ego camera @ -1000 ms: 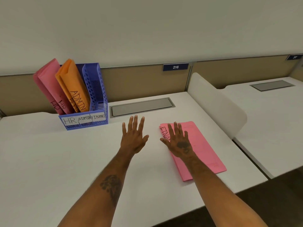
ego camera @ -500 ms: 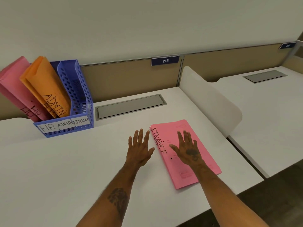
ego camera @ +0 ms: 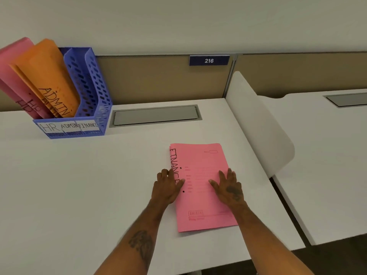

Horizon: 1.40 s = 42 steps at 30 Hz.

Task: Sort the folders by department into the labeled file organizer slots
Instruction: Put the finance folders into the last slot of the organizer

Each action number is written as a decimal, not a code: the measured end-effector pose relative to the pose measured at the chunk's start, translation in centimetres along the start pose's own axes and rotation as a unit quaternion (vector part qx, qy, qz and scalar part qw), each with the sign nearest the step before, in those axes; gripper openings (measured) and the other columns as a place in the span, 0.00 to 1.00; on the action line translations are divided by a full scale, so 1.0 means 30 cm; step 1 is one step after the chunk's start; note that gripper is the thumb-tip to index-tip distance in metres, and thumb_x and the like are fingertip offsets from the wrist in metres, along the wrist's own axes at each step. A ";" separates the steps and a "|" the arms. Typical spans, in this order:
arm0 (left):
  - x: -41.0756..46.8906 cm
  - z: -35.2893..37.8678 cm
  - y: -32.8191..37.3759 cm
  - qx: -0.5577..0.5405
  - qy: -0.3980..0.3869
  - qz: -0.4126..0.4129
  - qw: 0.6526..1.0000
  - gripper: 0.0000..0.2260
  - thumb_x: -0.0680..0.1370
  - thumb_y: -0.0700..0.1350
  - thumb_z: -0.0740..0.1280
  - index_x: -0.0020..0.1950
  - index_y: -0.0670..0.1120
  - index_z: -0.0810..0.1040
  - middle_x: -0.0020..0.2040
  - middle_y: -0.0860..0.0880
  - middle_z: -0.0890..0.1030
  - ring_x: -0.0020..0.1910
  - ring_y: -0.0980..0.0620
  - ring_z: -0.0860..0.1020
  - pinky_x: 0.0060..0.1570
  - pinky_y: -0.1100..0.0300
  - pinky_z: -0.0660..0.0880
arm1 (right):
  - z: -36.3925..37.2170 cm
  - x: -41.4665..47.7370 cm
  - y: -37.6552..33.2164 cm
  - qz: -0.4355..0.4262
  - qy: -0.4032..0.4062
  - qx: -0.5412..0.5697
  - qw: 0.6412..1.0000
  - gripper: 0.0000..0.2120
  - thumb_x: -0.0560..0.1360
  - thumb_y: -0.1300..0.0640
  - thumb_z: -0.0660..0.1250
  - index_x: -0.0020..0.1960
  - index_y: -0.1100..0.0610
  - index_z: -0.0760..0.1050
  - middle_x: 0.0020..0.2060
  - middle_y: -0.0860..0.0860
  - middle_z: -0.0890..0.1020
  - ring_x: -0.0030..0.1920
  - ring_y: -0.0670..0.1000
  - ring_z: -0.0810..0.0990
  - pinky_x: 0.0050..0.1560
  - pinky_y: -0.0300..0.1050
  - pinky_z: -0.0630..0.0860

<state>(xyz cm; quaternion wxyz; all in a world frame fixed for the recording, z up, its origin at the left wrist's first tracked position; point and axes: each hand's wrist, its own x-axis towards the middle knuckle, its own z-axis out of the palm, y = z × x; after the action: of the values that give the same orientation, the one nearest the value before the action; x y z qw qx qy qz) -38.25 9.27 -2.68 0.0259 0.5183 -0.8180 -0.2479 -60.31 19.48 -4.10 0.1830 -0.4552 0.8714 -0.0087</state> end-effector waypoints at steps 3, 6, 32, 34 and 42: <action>-0.011 0.028 0.031 -0.041 0.001 -0.049 0.998 0.28 0.80 0.62 0.58 0.73 0.45 0.62 0.66 0.43 0.68 0.66 0.43 0.66 0.60 0.46 0.73 | 0.018 -0.001 0.021 0.018 -0.001 0.018 1.000 0.36 0.78 0.32 0.46 0.77 0.53 0.52 0.78 0.59 0.52 0.76 0.60 0.54 0.72 0.59 0.60; -0.014 0.050 0.055 -0.083 -0.008 -0.095 0.992 0.28 0.80 0.62 0.60 0.72 0.45 0.64 0.65 0.44 0.68 0.67 0.44 0.67 0.61 0.44 0.73 | 0.030 0.000 0.022 0.029 0.021 0.033 0.999 0.35 0.78 0.33 0.48 0.76 0.54 0.55 0.76 0.59 0.57 0.73 0.60 0.59 0.70 0.58 0.63; -0.019 -0.042 0.169 -0.500 0.043 -0.098 0.860 0.26 0.75 0.47 0.75 0.68 0.50 0.67 0.59 0.48 0.81 0.51 0.45 0.85 0.51 0.43 0.82 | -0.127 0.019 0.027 0.157 0.112 0.316 0.929 0.28 0.79 0.40 0.58 0.71 0.56 0.65 0.65 0.58 0.73 0.64 0.59 0.72 0.60 0.56 0.73; -0.025 -0.072 0.151 -0.504 0.050 -0.086 0.858 0.20 0.75 0.48 0.74 0.63 0.50 0.72 0.57 0.49 0.83 0.47 0.49 0.86 0.48 0.46 0.84 | -0.155 0.022 0.005 0.160 0.107 0.367 0.910 0.28 0.78 0.39 0.60 0.71 0.55 0.67 0.64 0.58 0.75 0.60 0.60 0.76 0.56 0.54 0.75; -0.105 -0.209 0.006 -0.573 0.061 -0.048 0.816 0.21 0.72 0.47 0.78 0.62 0.48 0.76 0.54 0.48 0.86 0.50 0.44 0.85 0.48 0.46 0.83 | -0.248 0.012 -0.219 0.078 0.095 0.493 0.861 0.21 0.80 0.53 0.63 0.71 0.56 0.68 0.64 0.56 0.76 0.53 0.53 0.75 0.53 0.44 0.70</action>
<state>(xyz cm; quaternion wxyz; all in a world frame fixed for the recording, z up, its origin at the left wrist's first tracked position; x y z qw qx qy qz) -35.07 9.66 3.57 0.3564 0.4625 -0.4990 -0.6403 -57.73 14.23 3.94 0.3002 -0.2329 0.7991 -0.4660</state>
